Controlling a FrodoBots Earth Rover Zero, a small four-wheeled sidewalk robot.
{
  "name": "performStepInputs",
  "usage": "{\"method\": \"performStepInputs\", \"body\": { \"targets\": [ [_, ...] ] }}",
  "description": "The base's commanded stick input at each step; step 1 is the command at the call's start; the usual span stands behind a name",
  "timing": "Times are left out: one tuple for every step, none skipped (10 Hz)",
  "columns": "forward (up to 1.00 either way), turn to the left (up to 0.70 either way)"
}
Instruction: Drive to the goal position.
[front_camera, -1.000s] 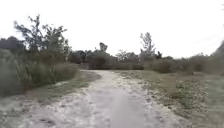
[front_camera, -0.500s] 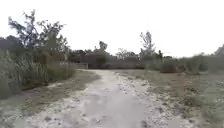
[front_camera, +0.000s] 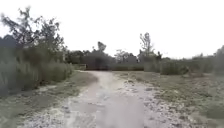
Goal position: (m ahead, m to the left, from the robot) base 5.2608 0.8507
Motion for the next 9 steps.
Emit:
{"method": "performStepInputs", "body": {
  "targets": [
    [0.7,0.0],
    [0.7,0.0],
    [0.7,0.0],
    [0.7,0.0],
    [0.7,0.0],
    [0.7,0.0],
    [0.7,0.0],
    [0.7,0.0],
    [0.7,0.0]
  ]
}}
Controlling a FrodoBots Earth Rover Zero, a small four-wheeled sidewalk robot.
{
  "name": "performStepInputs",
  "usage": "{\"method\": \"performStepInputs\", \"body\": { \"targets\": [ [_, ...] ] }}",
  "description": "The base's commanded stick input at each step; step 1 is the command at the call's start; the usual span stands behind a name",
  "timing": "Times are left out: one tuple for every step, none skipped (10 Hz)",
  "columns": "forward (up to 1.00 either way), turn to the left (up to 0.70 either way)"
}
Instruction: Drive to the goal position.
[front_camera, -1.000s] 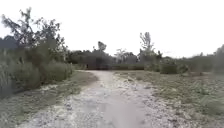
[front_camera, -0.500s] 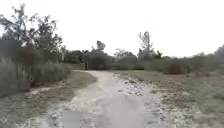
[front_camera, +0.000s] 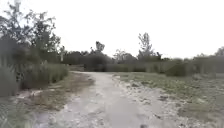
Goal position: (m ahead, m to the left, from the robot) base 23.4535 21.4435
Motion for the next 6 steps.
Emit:
{"method": "performStepInputs", "body": {
  "targets": [
    [0.7,0.0],
    [0.7,0.0],
    [0.7,0.0],
    [0.7,0.0],
    [0.7,0.0],
    [0.7,0.0]
  ]
}}
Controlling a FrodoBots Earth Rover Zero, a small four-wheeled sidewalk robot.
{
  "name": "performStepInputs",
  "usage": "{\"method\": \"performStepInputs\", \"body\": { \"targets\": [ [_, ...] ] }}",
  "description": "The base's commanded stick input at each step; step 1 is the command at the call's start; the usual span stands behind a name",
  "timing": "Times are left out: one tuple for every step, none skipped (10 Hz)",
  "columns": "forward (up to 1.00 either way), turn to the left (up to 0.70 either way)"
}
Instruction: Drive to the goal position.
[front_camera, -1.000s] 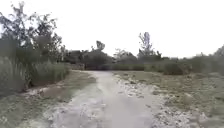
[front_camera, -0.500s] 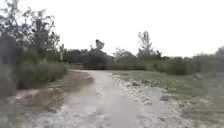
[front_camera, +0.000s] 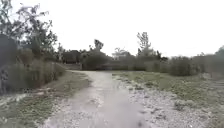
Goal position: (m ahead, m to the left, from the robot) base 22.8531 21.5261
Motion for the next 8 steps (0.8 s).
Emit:
{"method": "performStepInputs", "body": {
  "targets": [
    [0.7,0.0],
    [0.7,0.0],
    [0.7,0.0],
    [0.7,0.0],
    [0.7,0.0],
    [0.7,0.0],
    [0.7,0.0],
    [0.7,0.0]
  ]
}}
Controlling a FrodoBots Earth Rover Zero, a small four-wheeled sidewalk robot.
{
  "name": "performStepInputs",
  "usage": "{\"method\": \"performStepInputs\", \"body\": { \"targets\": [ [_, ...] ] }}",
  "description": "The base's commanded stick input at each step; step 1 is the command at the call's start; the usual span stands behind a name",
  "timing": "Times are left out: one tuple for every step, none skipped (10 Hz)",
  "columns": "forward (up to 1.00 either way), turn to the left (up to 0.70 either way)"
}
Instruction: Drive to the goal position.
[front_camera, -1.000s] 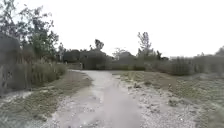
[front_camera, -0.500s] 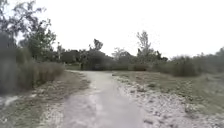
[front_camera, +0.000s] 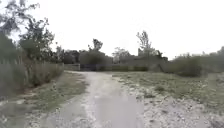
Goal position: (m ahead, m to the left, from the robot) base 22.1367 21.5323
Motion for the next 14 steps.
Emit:
{"method": "performStepInputs", "body": {
  "targets": [
    [0.7,0.0],
    [0.7,0.0],
    [0.7,0.0],
    [0.7,0.0],
    [0.7,0.0],
    [0.7,0.0],
    [0.7,0.0],
    [0.7,0.0],
    [0.7,0.0],
    [0.7,0.0],
    [0.7,0.0],
    [0.7,0.0],
    [0.7,0.0],
    [0.7,0.0]
  ]
}}
